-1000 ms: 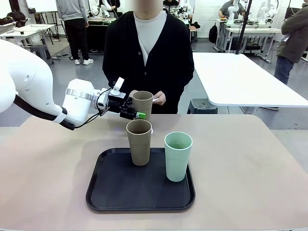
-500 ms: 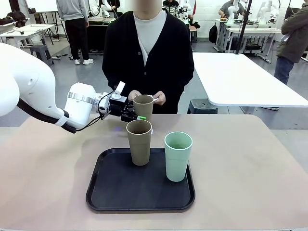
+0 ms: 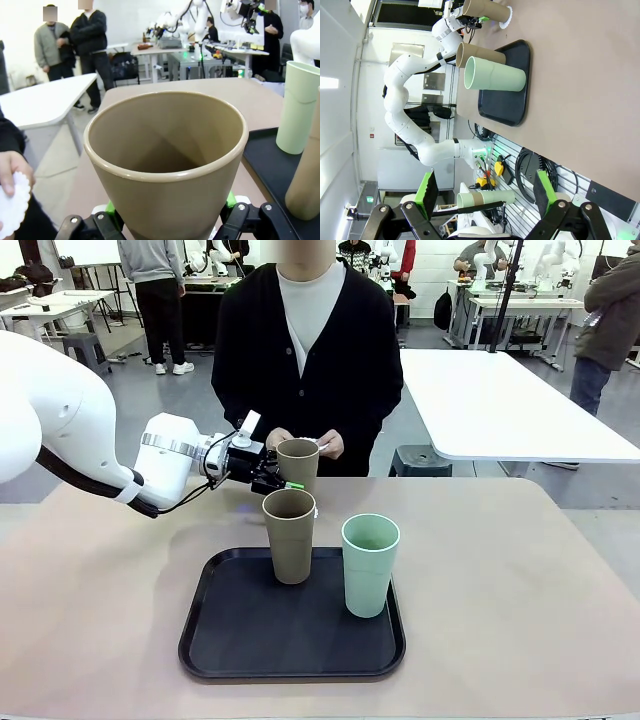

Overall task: Place coasters on the table and set cups on them.
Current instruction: Pick up one Reusable plastic cup and place it on a coaster set by the human.

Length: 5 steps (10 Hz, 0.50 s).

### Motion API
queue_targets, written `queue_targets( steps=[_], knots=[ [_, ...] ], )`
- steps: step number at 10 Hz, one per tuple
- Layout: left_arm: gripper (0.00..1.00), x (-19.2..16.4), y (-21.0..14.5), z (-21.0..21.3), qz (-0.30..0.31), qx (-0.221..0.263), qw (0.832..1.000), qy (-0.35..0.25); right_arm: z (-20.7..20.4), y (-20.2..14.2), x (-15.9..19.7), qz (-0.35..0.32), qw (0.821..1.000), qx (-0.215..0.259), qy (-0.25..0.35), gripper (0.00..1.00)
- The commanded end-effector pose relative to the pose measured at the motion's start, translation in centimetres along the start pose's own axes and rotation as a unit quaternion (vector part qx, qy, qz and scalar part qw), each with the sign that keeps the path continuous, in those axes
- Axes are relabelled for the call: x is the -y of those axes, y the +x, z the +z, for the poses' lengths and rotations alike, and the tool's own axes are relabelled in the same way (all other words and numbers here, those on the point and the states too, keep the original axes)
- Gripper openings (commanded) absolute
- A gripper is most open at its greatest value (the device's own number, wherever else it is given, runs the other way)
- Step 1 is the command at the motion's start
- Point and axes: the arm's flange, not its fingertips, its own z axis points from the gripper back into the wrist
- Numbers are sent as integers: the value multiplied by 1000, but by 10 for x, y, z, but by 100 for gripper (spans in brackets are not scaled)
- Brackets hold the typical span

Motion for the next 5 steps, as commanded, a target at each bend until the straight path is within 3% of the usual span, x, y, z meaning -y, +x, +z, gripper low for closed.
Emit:
queue_targets(
  steps=[1,5],
  knots=[
    [86,-1,2,-3,-2,0,1000,-10,1,2,-1,8,1000,6,12,100],
    [86,6,2,0,2,-7,1000,-14,1,2,-1,8,1000,6,12,100]
  ],
)
